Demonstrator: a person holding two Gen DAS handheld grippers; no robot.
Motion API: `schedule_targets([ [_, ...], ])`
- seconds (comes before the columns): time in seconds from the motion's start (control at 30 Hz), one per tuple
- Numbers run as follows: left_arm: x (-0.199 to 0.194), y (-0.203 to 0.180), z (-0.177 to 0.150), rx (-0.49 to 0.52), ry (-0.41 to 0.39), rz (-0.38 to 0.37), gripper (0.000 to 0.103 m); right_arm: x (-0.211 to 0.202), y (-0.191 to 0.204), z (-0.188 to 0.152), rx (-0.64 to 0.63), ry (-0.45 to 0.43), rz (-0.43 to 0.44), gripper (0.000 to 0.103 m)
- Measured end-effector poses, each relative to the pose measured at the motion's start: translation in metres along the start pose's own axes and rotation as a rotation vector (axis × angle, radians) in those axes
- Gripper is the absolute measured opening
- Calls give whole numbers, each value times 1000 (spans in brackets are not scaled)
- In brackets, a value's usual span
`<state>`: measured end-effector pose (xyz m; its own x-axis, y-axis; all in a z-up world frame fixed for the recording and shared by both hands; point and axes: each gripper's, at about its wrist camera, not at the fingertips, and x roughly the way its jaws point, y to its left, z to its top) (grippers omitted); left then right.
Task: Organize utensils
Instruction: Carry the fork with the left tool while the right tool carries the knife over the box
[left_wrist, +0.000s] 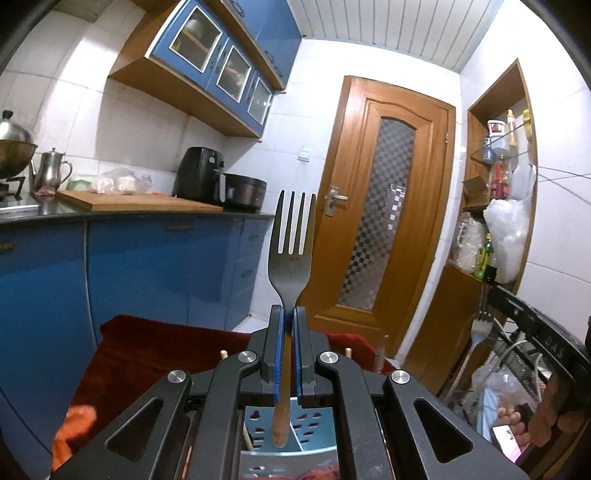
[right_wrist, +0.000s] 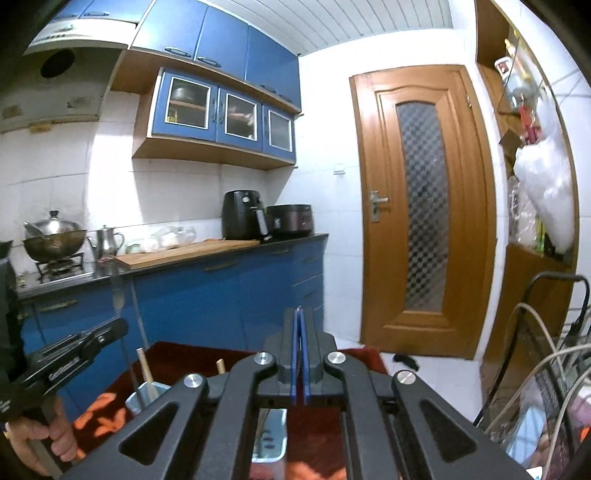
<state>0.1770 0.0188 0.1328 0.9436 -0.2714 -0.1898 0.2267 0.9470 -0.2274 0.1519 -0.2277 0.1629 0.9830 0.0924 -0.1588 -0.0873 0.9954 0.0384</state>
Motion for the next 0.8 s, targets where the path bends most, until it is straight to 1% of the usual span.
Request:
schedule_targets([
  [0.07,4,3,-1,2,-3,5,5,12,3,1,-23,-12,-38,3],
  [0.23,14,11,-7,-12,-6,-1,5,25,5,-1,-41,-23,-74,3],
  [0.3,18,12,-9,-18,-5,-7,5,34,6,-4,-50,-13,-85,3],
  [0.37,20,13,-13,-19,0,-10,5,38,8,-6,-53,-5,-82,3],
  [0.47,26,14,-21,-24,18,-12,5,52,12,-17,-74,35,-69,3],
  [0.57,33,17,-30,-30,44,-7,5,58,14,-24,-82,55,-63,4],
  [0.6,35,18,-33,-31,52,-4,5,63,16,-32,-83,80,-51,4],
  [0.8,42,21,-42,-31,80,6,5,76,16,-44,-59,131,-20,5],
])
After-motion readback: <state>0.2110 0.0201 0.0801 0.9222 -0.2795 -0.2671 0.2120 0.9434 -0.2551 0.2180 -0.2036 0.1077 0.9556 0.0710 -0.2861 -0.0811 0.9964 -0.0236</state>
